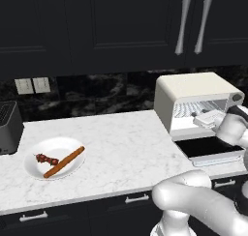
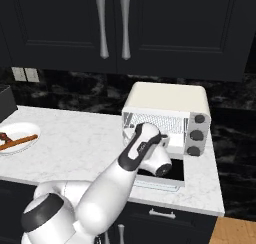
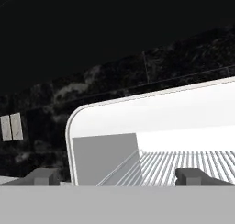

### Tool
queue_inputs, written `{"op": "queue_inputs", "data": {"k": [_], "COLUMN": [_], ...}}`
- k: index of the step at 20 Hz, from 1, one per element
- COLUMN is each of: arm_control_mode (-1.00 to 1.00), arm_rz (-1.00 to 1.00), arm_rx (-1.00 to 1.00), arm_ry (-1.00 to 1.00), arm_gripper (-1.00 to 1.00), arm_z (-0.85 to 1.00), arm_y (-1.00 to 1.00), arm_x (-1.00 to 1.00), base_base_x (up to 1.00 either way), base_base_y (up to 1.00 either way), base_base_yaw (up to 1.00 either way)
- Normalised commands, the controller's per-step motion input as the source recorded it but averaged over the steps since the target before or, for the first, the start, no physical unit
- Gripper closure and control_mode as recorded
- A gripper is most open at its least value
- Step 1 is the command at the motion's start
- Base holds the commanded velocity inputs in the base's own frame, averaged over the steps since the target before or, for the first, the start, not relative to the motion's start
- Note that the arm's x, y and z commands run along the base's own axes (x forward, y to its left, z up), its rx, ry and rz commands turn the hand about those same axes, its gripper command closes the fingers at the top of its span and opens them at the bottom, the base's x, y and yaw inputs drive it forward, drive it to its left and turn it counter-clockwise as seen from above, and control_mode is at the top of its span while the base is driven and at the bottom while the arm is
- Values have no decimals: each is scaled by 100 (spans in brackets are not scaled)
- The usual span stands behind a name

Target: Pick up the kebab skewer and baguette bread, and place them inside the toaster oven. Close the toaster oven door and start by setting the timer.

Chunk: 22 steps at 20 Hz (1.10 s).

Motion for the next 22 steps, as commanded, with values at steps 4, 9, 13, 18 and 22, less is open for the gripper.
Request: {"op": "queue_inputs", "data": {"k": [4,9,13,18,22], "arm_control_mode": [-100,-100,-100,-100,-100], "arm_rz": [0,0,0,0,0], "arm_rx": [-3,-3,-3,0,0], "arm_ry": [0,0,1,0,0], "arm_gripper": [-100,-100,-100,-100,-100], "arm_z": [-25,-33,-29,0,-1], "arm_y": [-1,-9,-10,-16,-15], "arm_x": [52,30,31,47,45], "base_base_x": [0,0,0,0,0], "base_base_y": [0,0,0,0,0], "base_base_yaw": [0,0,0,0,0]}}
